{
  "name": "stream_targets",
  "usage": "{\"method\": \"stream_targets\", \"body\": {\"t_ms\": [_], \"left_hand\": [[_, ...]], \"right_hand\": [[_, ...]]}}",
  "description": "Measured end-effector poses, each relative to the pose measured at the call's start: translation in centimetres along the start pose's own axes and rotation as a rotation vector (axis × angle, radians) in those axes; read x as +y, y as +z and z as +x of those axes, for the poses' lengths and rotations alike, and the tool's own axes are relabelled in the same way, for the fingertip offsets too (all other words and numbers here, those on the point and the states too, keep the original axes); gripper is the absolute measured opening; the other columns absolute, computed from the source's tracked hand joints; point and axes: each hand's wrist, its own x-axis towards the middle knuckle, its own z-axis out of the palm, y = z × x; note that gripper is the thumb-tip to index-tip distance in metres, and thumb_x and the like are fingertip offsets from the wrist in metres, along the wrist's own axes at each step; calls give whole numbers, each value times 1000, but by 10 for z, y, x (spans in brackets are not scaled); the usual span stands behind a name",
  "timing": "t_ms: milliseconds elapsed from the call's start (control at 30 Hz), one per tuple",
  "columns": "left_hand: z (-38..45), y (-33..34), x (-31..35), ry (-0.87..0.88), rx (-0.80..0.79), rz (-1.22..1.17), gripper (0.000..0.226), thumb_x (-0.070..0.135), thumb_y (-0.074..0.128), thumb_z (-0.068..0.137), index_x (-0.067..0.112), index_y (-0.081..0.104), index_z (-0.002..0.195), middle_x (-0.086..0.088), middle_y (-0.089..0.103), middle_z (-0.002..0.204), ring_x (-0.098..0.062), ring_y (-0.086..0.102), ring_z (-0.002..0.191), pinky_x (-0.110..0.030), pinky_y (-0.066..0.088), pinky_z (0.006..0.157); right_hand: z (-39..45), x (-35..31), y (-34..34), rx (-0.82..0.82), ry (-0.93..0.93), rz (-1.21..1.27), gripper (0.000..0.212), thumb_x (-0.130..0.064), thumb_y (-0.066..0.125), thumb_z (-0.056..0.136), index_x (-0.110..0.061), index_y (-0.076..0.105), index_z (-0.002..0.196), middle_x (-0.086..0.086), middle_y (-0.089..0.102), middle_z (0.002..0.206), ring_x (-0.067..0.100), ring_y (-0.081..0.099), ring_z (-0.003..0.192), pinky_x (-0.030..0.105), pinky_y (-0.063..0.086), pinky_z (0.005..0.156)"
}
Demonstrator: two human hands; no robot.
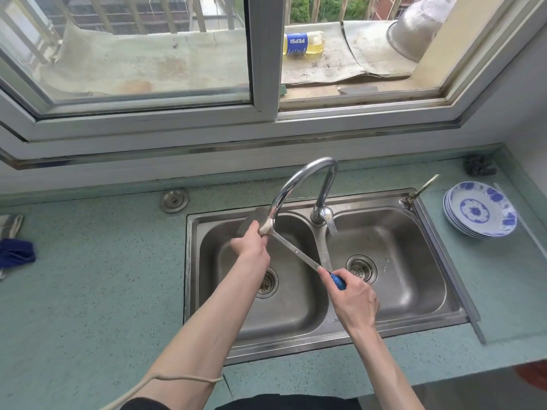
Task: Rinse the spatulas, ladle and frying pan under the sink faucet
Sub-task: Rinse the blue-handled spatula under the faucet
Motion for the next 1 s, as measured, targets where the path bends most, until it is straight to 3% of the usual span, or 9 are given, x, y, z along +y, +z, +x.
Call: {"method": "stream_targets", "body": {"t_ms": [100,167,333,467,633,733,833,1000], "left_hand": [[-5,-1,2,-86,-126,-139,52,8,71,95,-6,47,139,-23,66,129,-26,75,89,-33,64,71],[-13,-1,1,-109,-225,-150,45,13,69,97,-7,51,133,-24,71,118,-25,76,76,-32,64,62],[-31,1,-7,-88,-411,-50,26,11,62,101,-1,60,125,-15,77,106,-23,77,91,-32,64,74],[-45,-1,-26,-55,-453,56,17,12,63,101,-1,66,112,-18,76,109,-25,76,98,-32,63,83],[-43,-8,-32,-37,-481,114,17,11,60,102,-3,64,109,-18,77,102,-29,76,99,-35,63,86],[-36,-4,-21,-20,-421,92,18,11,62,101,-4,65,110,-21,76,106,-30,76,99,-35,63,85],[-29,0,-12,-29,-434,90,17,11,63,100,-4,66,108,-24,75,109,-30,76,97,-36,63,85],[-11,5,14,23,-377,61,22,13,59,103,-7,65,110,-25,74,110,-27,76,87,-40,63,86]], "right_hand": [[0,3,3,8,21,28,60,-85,44,83,-30,66,76,-8,65,67,26,65,72,35,48,64],[1,3,5,11,35,39,61,-85,42,84,-30,66,76,-8,65,67,26,65,72,36,50,66],[9,-11,8,-22,61,56,58,-83,45,85,-29,67,80,-6,67,70,28,65,77,37,50,69],[18,-27,13,-55,27,27,48,-72,48,95,-29,67,87,0,71,81,30,66,85,35,43,68],[28,-28,9,-134,4,38,41,-52,42,106,-25,55,78,4,71,81,36,66,86,38,41,67],[32,-18,5,-259,24,98,35,-56,47,103,-28,65,89,-7,66,77,25,62,81,37,42,67],[35,-17,-1,-361,98,316,48,-60,50,100,-21,65,77,-6,62,64,17,56,65,37,42,65],[38,-20,-5,-362,92,397,46,-59,53,100,-23,65,75,-13,59,59,8,48,53,34,41,61]]}}
